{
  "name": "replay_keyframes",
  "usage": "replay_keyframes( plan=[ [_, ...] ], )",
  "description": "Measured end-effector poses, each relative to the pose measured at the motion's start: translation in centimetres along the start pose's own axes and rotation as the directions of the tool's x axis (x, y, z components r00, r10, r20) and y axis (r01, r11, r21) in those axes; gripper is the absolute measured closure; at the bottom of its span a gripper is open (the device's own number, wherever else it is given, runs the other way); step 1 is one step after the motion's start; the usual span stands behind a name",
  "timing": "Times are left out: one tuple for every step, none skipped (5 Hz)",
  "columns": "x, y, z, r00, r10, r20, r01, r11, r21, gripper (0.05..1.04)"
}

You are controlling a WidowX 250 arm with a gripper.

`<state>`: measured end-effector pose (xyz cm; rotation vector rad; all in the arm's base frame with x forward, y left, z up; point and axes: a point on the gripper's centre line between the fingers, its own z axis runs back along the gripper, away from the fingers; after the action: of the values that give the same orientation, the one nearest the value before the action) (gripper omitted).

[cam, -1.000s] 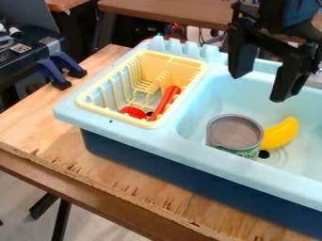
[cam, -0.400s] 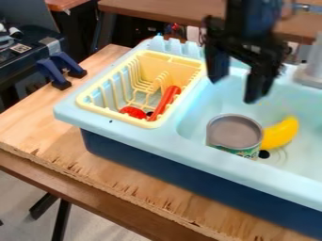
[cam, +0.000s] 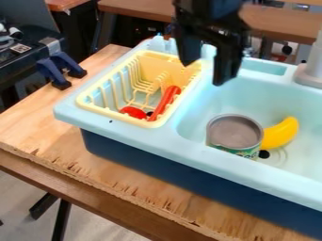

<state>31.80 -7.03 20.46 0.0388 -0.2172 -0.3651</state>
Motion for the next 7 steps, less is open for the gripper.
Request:
replay_keyframes(
  plan=[
    [-1.8, 2.5, 0.7, 0.994, 0.106, -0.015, -0.106, 0.994, 0.017, 0.076],
    [-3.5, 4.1, 1.2, 0.984, 0.173, -0.035, -0.172, 0.984, 0.05, 0.076],
    [-4.5, 5.7, 0.8, 0.971, 0.232, -0.064, -0.228, 0.971, 0.069, 0.076],
    [-4.8, 6.2, -0.5, 0.959, 0.254, -0.123, -0.244, 0.965, 0.094, 0.076],
    [-4.9, 6.9, -1.5, 0.948, 0.279, -0.153, -0.256, 0.954, 0.153, 0.076],
    [-4.7, 7.8, -2.0, 0.94, 0.323, -0.113, -0.302, 0.938, 0.17, 0.076],
    [-4.5, 8.7, -3.1, 0.93, 0.353, -0.099, -0.333, 0.926, 0.177, 0.076]
  ],
)
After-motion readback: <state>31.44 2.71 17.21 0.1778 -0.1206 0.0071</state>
